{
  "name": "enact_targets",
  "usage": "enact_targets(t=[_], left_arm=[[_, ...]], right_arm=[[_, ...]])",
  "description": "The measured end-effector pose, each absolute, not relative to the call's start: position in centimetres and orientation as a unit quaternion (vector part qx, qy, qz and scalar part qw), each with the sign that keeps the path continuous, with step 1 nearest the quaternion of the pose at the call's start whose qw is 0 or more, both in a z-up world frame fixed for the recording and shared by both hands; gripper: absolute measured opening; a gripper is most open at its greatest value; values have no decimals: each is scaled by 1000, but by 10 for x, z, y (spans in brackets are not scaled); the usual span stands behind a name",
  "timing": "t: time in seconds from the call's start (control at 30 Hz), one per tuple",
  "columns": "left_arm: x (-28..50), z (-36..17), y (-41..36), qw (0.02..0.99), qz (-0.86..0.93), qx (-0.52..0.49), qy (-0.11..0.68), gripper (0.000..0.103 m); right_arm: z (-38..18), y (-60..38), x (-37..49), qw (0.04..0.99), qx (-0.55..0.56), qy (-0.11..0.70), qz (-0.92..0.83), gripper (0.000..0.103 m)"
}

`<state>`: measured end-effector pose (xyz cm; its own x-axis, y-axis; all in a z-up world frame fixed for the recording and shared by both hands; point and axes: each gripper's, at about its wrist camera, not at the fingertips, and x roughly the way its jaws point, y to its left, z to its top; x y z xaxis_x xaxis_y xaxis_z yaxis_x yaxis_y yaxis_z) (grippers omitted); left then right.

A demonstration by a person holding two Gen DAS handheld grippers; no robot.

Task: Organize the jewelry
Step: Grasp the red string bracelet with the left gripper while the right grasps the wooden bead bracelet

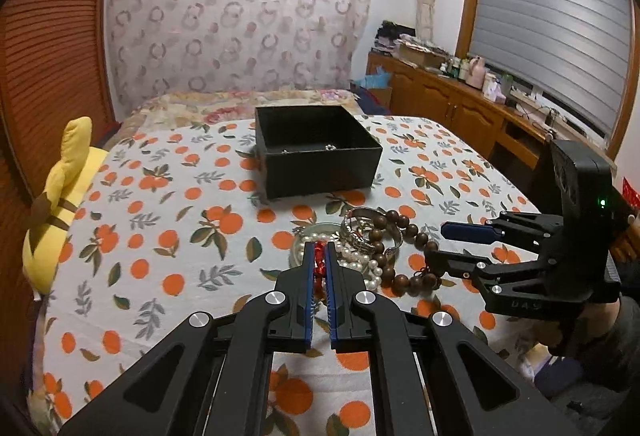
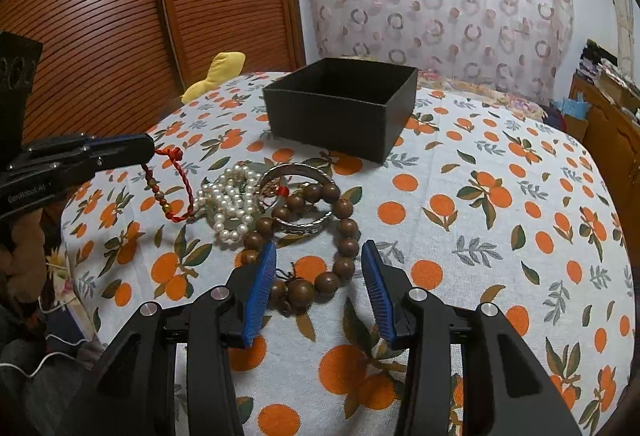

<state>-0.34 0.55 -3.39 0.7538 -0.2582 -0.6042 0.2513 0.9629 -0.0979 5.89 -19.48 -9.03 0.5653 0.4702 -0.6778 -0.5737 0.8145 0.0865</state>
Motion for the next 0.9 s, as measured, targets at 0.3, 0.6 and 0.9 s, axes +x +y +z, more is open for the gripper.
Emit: enact_targets(t=[0.3,0.6,0.9], left_arm=[[-13,-30,17,942,-129,-20,310,4],[-12,-32,12,941,-138,-25,310,4],[-9,-33,12,940,-139,-32,311,4]], right_arm=[[-86,-165,46,856,-112,372,342,38],[-100,-148,50,837,-168,396,338,37],[-93,-152,54,828,-171,392,362,15]])
